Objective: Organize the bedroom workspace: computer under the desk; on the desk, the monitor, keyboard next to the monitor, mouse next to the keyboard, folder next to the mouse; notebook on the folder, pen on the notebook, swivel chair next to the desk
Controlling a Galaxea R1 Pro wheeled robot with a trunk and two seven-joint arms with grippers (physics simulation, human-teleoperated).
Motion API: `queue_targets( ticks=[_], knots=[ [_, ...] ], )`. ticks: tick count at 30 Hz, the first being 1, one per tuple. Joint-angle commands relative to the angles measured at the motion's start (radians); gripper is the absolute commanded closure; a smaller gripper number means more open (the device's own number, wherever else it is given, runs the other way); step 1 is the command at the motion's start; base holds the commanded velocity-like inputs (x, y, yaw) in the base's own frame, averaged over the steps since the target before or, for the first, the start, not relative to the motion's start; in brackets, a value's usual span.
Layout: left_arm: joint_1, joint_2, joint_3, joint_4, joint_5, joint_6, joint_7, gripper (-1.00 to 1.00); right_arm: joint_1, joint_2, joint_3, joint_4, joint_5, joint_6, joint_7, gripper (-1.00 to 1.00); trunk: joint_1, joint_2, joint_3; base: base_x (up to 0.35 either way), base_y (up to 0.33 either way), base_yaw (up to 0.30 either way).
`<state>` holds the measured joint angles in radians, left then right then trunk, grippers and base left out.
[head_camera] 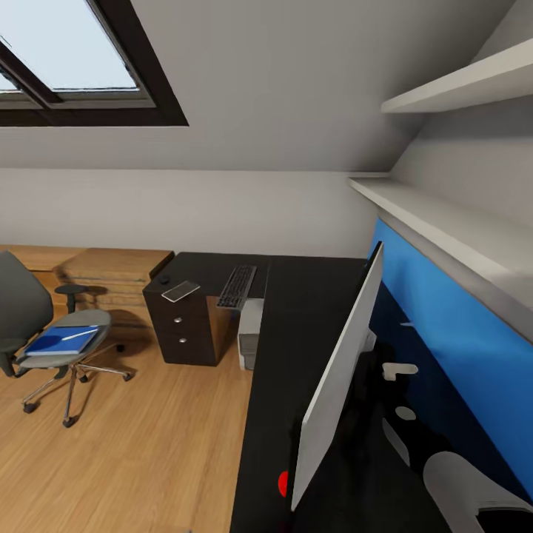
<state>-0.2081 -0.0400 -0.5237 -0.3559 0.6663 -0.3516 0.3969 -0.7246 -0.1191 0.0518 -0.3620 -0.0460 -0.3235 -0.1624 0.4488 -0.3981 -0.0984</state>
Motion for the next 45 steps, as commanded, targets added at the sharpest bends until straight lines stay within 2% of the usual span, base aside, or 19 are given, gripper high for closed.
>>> queue_targets(
  ticks=[1,9,23,24,26,27,30,31,32,33,36,37,38,39,40,45],
  knots=[
    [-0.001,0.001,-0.009,0.0,0.007,-0.004,0.007,-1.0,-0.001,-0.001,0.005,0.0,-0.003,-0.003,-0.005,1.0,0.001,-0.002,-0.002,0.261,0.0,0.0],
    [-0.001,0.001,-0.008,0.0,0.007,-0.004,0.007,-1.0,-0.001,-0.001,0.005,-0.001,-0.003,-0.003,-0.005,1.0,0.001,-0.002,-0.002,0.221,-0.05,0.0],
    [-0.001,0.004,-0.003,-0.005,0.006,-0.004,0.012,-1.0,-0.001,0.001,0.005,-0.006,-0.003,-0.001,-0.005,1.0,0.001,-0.002,-0.002,0.012,-0.007,0.0],
    [-0.001,0.006,-0.003,-0.009,0.006,-0.004,0.011,-1.0,-0.001,0.001,0.005,-0.006,-0.003,-0.001,-0.005,1.0,0.001,-0.002,-0.002,0.0,0.0,0.0],
    [-0.001,0.02,-0.003,-0.1,0.006,0.015,0.013,-1.0,-0.001,0.001,0.005,-0.006,-0.003,0.001,-0.005,1.0,0.001,-0.002,-0.002,0.0,0.0,0.0],
    [-0.001,0.03,-0.003,-0.152,0.006,0.039,0.015,-1.0,-0.001,0.001,0.005,-0.006,-0.003,0.001,-0.006,1.0,0.001,-0.002,-0.002,0.0,0.0,0.0],
    [-0.001,0.083,0.019,-0.405,0.006,0.292,0.094,-1.0,-0.001,0.0,0.005,-0.012,-0.003,0.003,-0.011,1.0,0.001,-0.002,-0.002,0.0,0.0,0.0],
    [-0.001,0.088,0.03,-0.444,0.006,0.337,0.114,-1.0,-0.001,0.0,0.005,-0.013,-0.003,0.004,-0.013,1.0,0.001,-0.002,-0.002,0.0,0.0,0.0],
    [-0.001,0.096,0.059,-0.523,0.005,0.424,0.153,-1.0,-0.001,0.001,0.005,-0.017,-0.003,0.007,-0.017,1.0,0.001,-0.002,-0.002,0.0,0.0,0.0],
    [-0.001,0.098,0.075,-0.563,0.005,0.465,0.171,-1.0,-0.001,0.001,0.005,-0.018,-0.003,0.01,-0.019,1.0,0.001,-0.002,-0.002,0.0,0.0,0.0],
    [-0.003,0.105,0.158,-0.798,0.003,0.678,0.234,-1.0,-0.001,0.002,0.005,-0.022,-0.004,0.043,-0.028,1.0,0.001,-0.002,-0.002,0.0,0.0,0.0],
    [-0.022,0.104,0.235,-0.991,0.005,0.853,0.254,-1.0,-0.001,0.004,0.005,-0.024,-0.005,0.068,-0.031,1.0,0.001,-0.002,-0.002,0.0,0.0,0.0],
    [-0.029,0.101,0.267,-1.057,0.006,0.91,0.257,-1.0,-0.001,0.004,0.006,-0.024,-0.005,0.073,-0.032,1.0,0.001,-0.002,-0.002,0.0,0.0,0.0],
    [-0.033,0.097,0.285,-1.093,0.007,0.941,0.258,-1.0,-0.001,0.004,0.005,-0.024,-0.005,0.075,-0.032,1.0,0.001,-0.002,-0.002,0.0,0.0,0.0],
    [-0.035,0.09,0.286,-1.11,0.007,0.954,0.259,-1.0,-0.001,0.003,0.005,-0.025,-0.005,0.077,-0.032,1.0,0.001,-0.002,-0.002,0.0,0.0,0.0],
    [-0.037,0.08,0.279,-1.086,0.009,0.963,0.26,-1.0,-0.001,0.002,0.004,-0.024,-0.005,0.078,-0.034,1.0,0.001,-0.002,-0.002,0.0,0.0,0.0]
  ],
)
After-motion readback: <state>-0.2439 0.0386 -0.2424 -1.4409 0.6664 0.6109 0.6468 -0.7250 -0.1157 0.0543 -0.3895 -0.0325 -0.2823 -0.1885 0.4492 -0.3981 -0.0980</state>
